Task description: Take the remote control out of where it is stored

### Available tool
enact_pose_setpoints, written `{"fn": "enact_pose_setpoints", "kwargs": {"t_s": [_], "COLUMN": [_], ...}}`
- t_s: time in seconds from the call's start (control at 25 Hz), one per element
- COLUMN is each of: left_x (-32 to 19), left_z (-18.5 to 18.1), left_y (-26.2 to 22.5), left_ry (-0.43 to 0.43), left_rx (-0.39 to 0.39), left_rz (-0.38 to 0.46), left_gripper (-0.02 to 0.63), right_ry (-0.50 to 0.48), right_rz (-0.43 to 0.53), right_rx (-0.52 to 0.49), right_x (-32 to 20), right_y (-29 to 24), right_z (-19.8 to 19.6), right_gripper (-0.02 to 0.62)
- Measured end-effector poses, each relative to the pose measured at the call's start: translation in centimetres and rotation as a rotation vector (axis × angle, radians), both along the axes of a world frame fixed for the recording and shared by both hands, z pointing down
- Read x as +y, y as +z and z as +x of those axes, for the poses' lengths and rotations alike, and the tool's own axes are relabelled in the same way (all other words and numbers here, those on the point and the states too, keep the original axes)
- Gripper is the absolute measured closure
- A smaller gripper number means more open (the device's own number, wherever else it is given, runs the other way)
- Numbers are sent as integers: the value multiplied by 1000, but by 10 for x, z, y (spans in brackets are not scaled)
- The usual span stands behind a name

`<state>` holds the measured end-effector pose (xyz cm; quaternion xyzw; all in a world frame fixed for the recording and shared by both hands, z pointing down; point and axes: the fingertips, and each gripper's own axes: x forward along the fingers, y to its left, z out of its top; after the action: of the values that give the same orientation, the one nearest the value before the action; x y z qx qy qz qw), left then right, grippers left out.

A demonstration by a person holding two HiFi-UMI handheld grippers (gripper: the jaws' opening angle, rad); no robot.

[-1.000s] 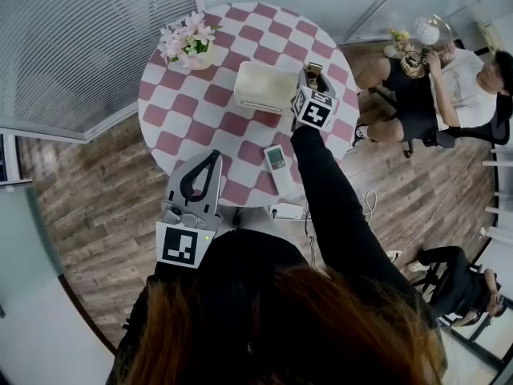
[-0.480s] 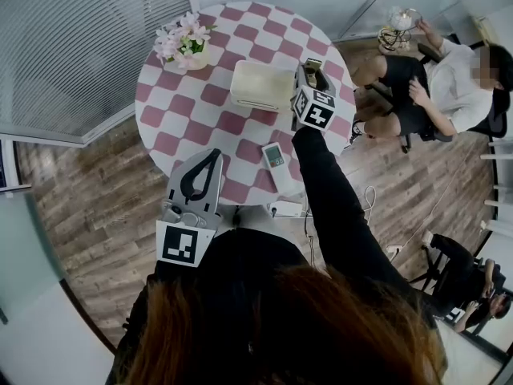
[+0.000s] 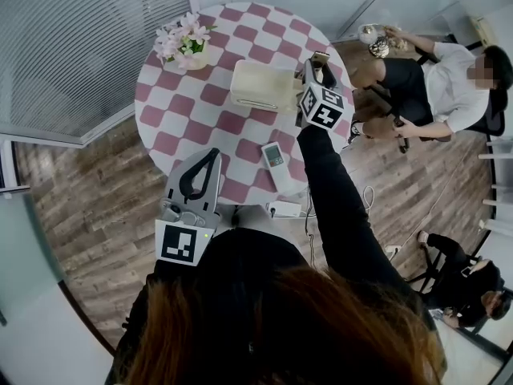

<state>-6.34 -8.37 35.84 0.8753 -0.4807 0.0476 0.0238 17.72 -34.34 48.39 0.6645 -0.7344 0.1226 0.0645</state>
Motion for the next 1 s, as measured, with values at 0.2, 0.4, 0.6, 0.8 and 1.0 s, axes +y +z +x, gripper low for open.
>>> {"fn": "enact_pose_setpoints", "kwargs": {"t_s": [0.2,0.4,0.6,0.8,1.0], "left_x": [1,2,2,4,5], "left_z": [6,10,13,16,21], "left_y": [0,-1,0,0,-1], "left_ry": [17,30,40,52,72], "left_rx": [4,16,21,28,32], "left_rz": [-1,2,1,4,9], "left_gripper": [597,597,597,597,597], "right_ry": [-25,-51,-74,-86,-107], "right_rz": [67,123,154,171,174], "right_rx": [1,-3,-13,-27,-25], "right_x": [9,23,43,68,99], "right_y": [-27,-53,-70,-80,-86], "right_z": [-2,-6,-11,-11,-9], "right_gripper": [408,408,408,410,410]}}
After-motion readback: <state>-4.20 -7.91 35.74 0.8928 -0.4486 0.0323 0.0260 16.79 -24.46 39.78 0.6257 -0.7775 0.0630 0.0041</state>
